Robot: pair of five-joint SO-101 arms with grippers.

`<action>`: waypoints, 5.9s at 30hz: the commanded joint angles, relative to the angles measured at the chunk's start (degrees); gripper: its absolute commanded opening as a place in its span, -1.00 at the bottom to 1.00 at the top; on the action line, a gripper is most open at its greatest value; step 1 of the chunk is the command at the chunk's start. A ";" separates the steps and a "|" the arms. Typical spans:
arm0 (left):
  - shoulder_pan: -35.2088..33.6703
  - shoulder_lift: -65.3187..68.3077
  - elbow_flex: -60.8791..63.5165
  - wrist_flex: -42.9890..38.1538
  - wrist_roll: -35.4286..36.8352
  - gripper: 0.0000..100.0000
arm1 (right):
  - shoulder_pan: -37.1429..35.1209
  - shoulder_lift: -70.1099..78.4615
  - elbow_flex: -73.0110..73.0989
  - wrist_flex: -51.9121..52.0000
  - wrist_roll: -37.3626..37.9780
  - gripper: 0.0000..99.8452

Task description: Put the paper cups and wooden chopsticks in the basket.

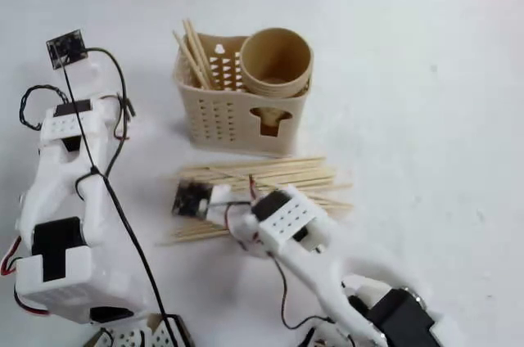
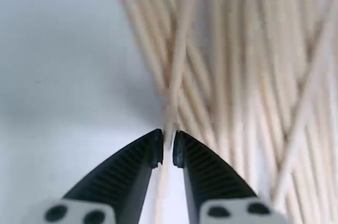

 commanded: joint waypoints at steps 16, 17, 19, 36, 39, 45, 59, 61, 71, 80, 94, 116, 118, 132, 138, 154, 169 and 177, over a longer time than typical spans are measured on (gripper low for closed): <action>-0.31 -1.63 -0.70 -0.88 0.53 -0.67 | 10.51 -1.01 -7.30 1.80 0.35 -0.79; -0.31 -1.63 -0.70 -0.97 0.53 -0.67 | 10.51 -1.10 -7.30 1.89 0.44 -0.77; -0.31 -1.63 -0.70 -0.97 0.53 -0.67 | 10.51 -2.07 -7.30 1.89 0.44 -0.77; -0.31 -1.63 -0.79 -1.05 0.53 -0.67 | 7.25 -7.34 -4.75 2.24 0.18 -0.77; -0.31 -1.63 -0.79 -1.05 0.53 -0.67 | 7.34 -7.08 -4.66 2.24 0.18 -0.77; -0.31 -1.63 -0.79 -1.05 0.53 -0.67 | 7.34 -6.99 -4.66 2.24 0.18 -0.77; -0.31 -1.63 -0.70 -1.05 0.53 -0.67 | 6.90 -7.08 -5.10 2.15 0.26 -0.76; -0.31 -1.63 -0.62 -1.05 0.53 -0.67 | 5.32 -6.90 -6.24 2.68 0.26 -0.76; -0.31 -1.54 -0.70 -1.05 0.53 -0.67 | -2.59 -5.58 -12.92 3.47 0.18 -0.76; -0.31 -1.54 -0.62 -1.05 0.53 -0.67 | -0.92 7.78 -13.27 -5.76 3.43 -0.67; -0.31 -1.54 -0.70 -1.05 0.53 -0.67 | 0.40 8.48 -8.44 -10.07 3.60 -0.74; -0.31 -1.54 -0.53 -0.97 0.53 -0.67 | 0.40 8.57 -6.33 -9.98 3.69 -0.83; -0.31 -1.54 -0.53 -0.88 0.53 -0.67 | 0.40 8.57 -6.33 -9.98 3.69 -0.83; -0.31 -1.63 -0.53 -0.88 0.53 -0.67 | 2.59 7.87 -8.00 -8.40 3.52 -0.95; -0.31 -1.63 -0.62 -0.97 0.53 -0.67 | 2.68 6.29 -11.16 -4.09 3.34 -0.95; -0.22 -1.54 -0.70 -0.97 0.53 -0.67 | 6.73 -24.40 -13.89 4.53 -4.48 -0.95; -0.22 -1.54 -0.62 -1.05 0.53 -0.67 | 6.46 -13.41 -61.45 1.27 -24.53 -0.97; -0.22 -1.54 -0.70 -1.05 0.53 -0.67 | 6.64 8.31 -85.71 -9.98 -28.66 -0.97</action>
